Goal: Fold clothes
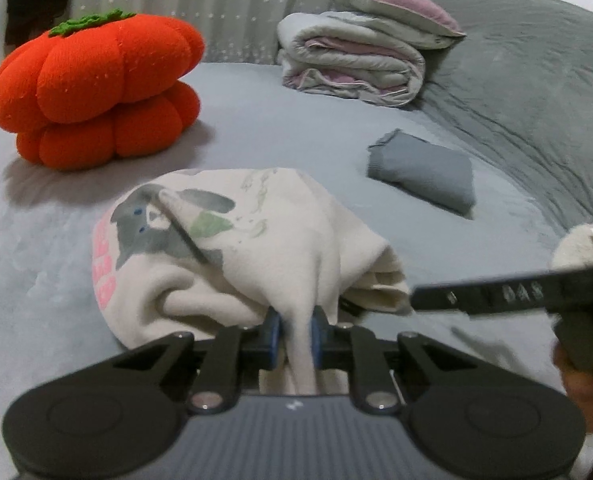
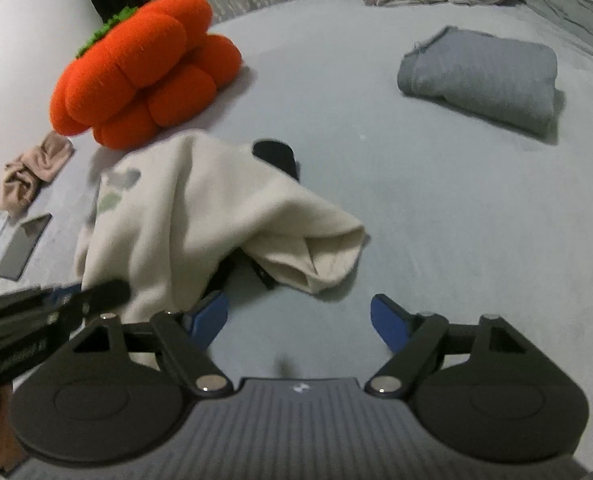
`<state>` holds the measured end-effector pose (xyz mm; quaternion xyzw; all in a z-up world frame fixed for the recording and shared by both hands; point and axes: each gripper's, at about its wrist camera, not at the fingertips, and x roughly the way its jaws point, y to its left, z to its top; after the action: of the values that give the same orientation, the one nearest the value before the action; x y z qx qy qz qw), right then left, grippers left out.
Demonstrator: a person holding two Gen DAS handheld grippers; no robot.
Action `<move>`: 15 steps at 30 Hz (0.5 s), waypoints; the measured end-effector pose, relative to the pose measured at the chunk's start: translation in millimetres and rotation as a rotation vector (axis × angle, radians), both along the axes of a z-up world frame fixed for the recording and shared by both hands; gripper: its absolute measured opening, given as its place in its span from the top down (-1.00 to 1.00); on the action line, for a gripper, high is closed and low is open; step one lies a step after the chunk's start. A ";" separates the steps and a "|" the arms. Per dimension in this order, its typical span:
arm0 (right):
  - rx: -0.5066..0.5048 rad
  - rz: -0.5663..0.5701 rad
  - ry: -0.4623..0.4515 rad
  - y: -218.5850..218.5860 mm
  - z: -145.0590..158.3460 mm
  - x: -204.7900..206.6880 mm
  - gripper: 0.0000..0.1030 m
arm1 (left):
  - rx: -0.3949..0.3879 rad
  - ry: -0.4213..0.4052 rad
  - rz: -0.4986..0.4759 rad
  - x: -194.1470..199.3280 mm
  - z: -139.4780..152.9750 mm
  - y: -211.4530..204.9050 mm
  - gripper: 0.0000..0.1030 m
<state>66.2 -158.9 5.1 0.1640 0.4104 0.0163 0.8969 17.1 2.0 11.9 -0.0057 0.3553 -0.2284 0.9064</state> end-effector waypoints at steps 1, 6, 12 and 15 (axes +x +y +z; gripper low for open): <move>-0.002 0.000 -0.010 -0.1 1.9 0.9 -0.58 | -0.009 0.000 -0.020 -4.3 2.4 2.3 0.72; -0.005 0.002 -0.052 -1.3 8.8 4.4 -0.58 | -0.042 -0.002 -0.109 -23.6 8.8 12.4 0.73; -0.004 0.031 -0.077 0.9 9.6 7.3 -0.59 | -0.085 0.057 -0.159 -42.4 6.2 32.1 0.81; -0.008 0.049 -0.077 4.4 7.9 9.2 -0.59 | -0.121 0.103 -0.188 -50.2 2.4 42.8 0.87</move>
<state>75.4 -154.5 12.9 0.1497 0.3794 0.0432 0.9120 -33.1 44.8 14.3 -0.0388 0.3860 -0.3330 0.8594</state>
